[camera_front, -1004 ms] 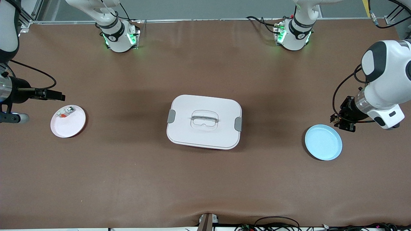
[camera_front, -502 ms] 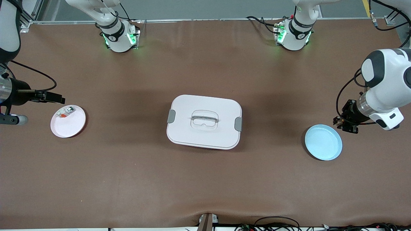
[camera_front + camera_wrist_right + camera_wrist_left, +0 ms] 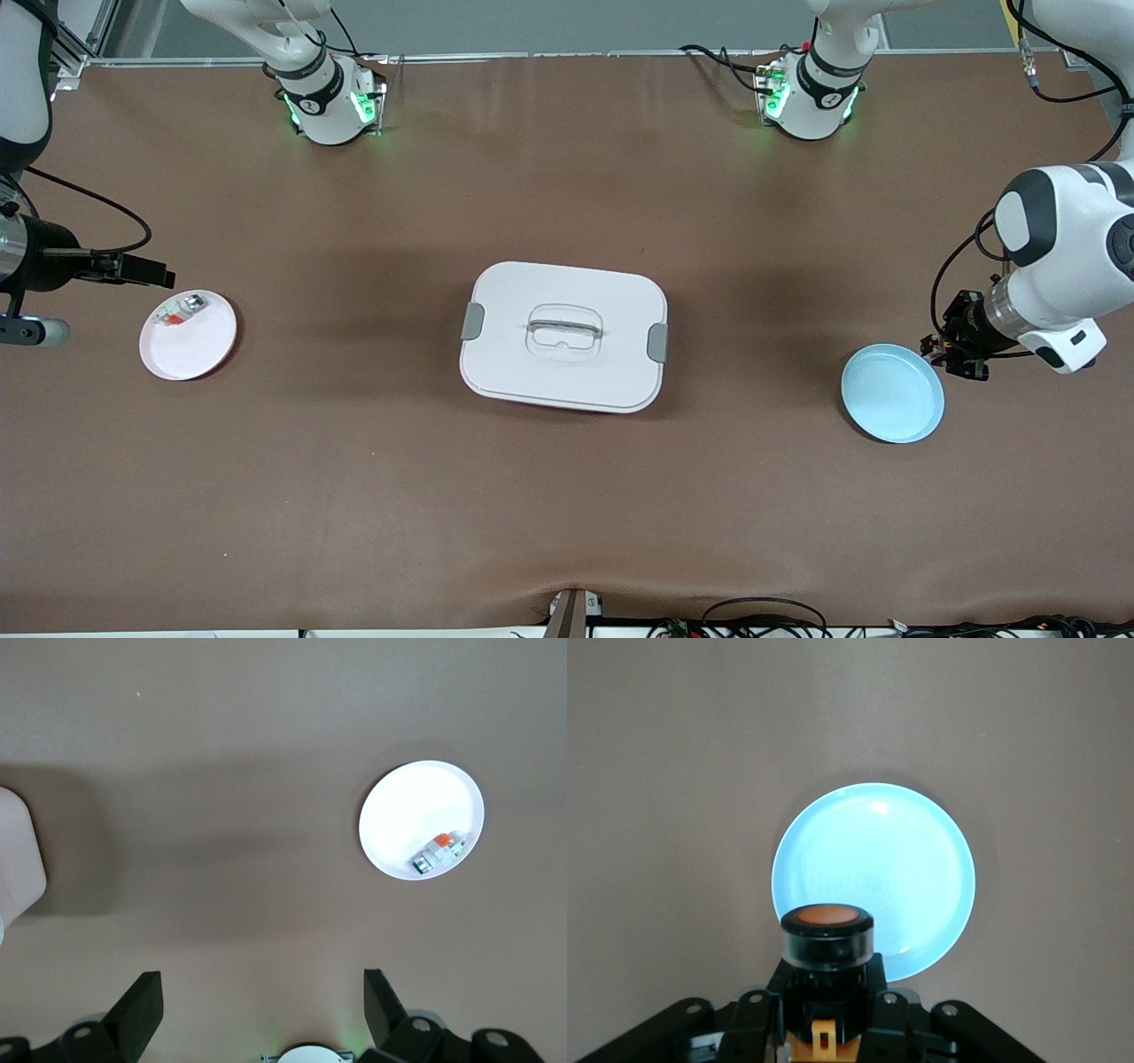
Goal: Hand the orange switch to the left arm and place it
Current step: 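Lower the held switch toward the light blue plate with the left gripper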
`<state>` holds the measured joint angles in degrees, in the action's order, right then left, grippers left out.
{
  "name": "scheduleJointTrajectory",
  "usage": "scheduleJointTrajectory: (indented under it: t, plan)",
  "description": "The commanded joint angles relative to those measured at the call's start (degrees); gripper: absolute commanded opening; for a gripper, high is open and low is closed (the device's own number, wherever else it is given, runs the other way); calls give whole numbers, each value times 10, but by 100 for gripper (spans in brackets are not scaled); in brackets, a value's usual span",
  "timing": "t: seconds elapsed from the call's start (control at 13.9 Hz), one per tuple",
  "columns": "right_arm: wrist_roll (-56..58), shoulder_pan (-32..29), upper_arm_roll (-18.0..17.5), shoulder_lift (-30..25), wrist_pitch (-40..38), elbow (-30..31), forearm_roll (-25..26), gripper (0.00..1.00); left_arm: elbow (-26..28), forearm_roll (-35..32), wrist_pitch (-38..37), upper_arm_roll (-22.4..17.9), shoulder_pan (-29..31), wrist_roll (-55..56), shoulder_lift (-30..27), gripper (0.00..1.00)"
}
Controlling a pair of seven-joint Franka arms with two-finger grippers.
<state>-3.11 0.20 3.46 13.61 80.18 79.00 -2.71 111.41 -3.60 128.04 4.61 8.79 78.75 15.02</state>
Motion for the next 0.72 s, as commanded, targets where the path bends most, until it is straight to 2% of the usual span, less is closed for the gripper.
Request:
scheduleJointTrajectory:
  t: [0.0,0.65]
  plan:
    - [-8,-3,-1,-16,1,-6,12,100,1,-15,32,7,9,2,18,0]
    - [-8,-6,3,-38,-28,-39,31,100,-2,-15,82,7,11,2,80,0]
